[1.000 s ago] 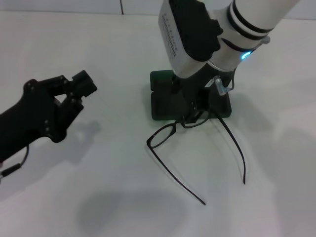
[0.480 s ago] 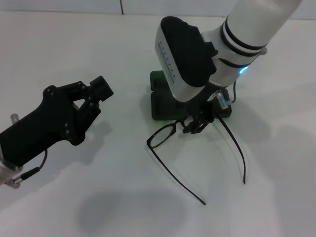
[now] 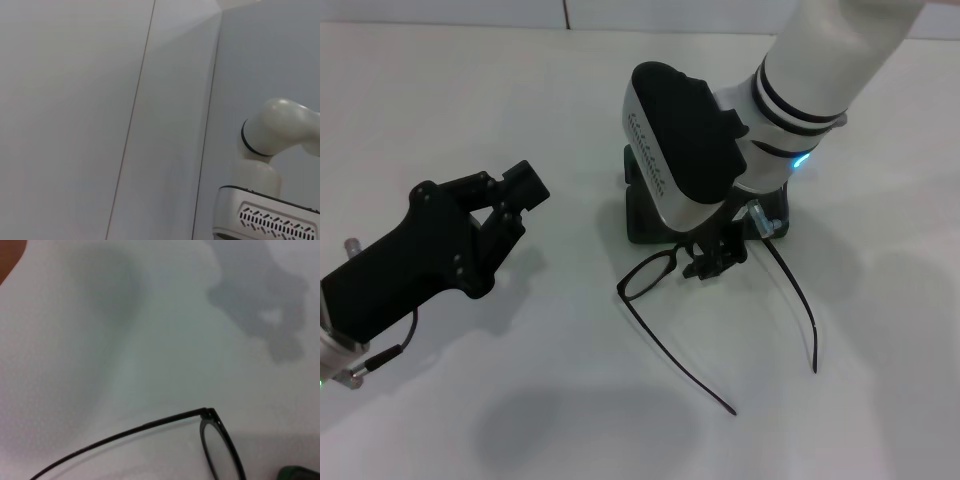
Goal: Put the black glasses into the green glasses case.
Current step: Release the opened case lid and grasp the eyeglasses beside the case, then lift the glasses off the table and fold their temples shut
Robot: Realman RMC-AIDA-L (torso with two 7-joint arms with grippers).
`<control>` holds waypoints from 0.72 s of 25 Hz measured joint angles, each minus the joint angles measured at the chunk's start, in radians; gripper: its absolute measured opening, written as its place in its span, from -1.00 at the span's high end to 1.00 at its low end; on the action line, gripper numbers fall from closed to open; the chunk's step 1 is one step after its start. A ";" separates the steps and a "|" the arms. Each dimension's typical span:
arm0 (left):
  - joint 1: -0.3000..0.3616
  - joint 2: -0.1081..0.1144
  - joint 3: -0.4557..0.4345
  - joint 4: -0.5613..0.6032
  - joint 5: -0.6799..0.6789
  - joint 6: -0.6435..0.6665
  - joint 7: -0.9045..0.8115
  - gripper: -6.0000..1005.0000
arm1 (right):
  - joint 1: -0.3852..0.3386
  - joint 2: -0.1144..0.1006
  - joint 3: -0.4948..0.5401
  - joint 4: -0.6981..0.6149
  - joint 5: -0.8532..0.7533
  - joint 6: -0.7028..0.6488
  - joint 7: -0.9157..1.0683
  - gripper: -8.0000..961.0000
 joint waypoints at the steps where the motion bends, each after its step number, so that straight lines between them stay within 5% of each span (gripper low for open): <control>1: 0.000 0.000 0.000 0.000 0.000 0.000 0.000 0.79 | 0.000 0.000 0.000 -0.001 0.000 0.004 0.003 -0.07; 5: 0.002 0.000 0.000 0.000 0.000 0.000 0.000 0.79 | -0.003 0.000 -0.001 -0.001 0.001 0.017 0.019 -0.01; 11: 0.009 0.000 0.000 -0.001 0.000 0.000 0.001 0.79 | -0.010 0.000 -0.011 -0.005 0.002 0.017 0.022 0.47; 13: 0.009 0.000 0.000 -0.002 0.000 0.000 0.001 0.79 | -0.010 0.000 -0.016 -0.007 0.004 0.015 0.022 0.86; 18: 0.009 -0.001 0.000 -0.010 0.000 0.001 0.001 0.79 | -0.018 0.000 -0.022 -0.015 0.005 -0.009 0.023 0.86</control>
